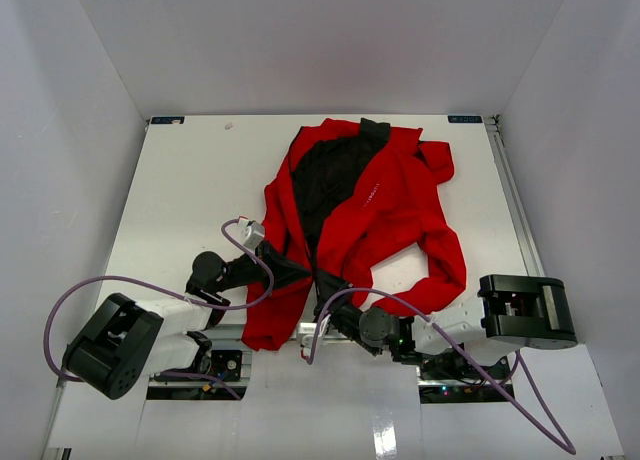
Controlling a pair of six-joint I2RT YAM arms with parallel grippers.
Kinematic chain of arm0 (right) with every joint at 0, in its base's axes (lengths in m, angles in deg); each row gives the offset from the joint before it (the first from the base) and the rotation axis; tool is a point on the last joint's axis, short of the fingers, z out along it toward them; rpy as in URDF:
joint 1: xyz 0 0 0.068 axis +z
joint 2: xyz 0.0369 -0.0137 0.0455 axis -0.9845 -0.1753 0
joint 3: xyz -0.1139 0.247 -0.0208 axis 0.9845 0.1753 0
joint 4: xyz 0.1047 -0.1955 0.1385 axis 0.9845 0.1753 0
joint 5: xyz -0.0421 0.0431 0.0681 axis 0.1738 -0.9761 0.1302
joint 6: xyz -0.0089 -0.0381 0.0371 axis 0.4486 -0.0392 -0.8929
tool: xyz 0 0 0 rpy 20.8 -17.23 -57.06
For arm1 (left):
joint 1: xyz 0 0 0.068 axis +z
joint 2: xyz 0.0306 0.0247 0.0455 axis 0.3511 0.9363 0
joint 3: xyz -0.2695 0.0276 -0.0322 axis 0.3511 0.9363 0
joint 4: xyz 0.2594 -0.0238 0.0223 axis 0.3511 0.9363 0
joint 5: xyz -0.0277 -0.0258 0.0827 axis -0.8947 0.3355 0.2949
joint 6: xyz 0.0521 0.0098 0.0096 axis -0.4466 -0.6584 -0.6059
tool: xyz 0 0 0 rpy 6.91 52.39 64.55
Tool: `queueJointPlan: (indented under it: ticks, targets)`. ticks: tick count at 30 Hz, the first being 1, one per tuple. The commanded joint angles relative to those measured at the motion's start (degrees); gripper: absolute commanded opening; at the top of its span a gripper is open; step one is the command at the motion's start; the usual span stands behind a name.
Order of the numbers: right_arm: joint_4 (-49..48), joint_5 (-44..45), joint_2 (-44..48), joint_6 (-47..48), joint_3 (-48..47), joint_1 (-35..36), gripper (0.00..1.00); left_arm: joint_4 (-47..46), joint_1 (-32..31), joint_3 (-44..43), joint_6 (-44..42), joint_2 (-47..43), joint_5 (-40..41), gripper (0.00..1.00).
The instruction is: Zip up the jacket
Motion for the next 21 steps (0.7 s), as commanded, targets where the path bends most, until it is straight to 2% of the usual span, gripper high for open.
queueJointPlan:
  ticks: [1, 7, 10, 14, 21]
  targets:
    - [-10.47, 1.56, -1.26, 3.07, -1.44, -0.05, 0.33, -1.58, -0.04, 0.13, 0.28, -0.43, -2.01, 0.00]
    - [-13.60, 2.37, -1.89, 3.16, -0.84, -0.03, 0.34, -1.76, -0.04, 0.11, 0.39, -0.15, -2.19, 0.00]
    - [-15.16, 2.66, -2.28, 3.45, -1.01, -0.04, 0.32, -1.78, -0.04, 0.03, 0.39, -0.15, -2.19, 0.00]
    - [-15.22, 2.33, -1.24, 2.50, -1.24, -0.05, 0.20, -1.70, 0.04, 0.03, 0.38, -0.15, -2.19, 0.00]
    - [-9.64, 0.68, 3.58, -1.83, -0.66, -0.29, 0.16, -1.51, 0.05, 0.13, 0.04, -0.50, -2.01, 0.00]
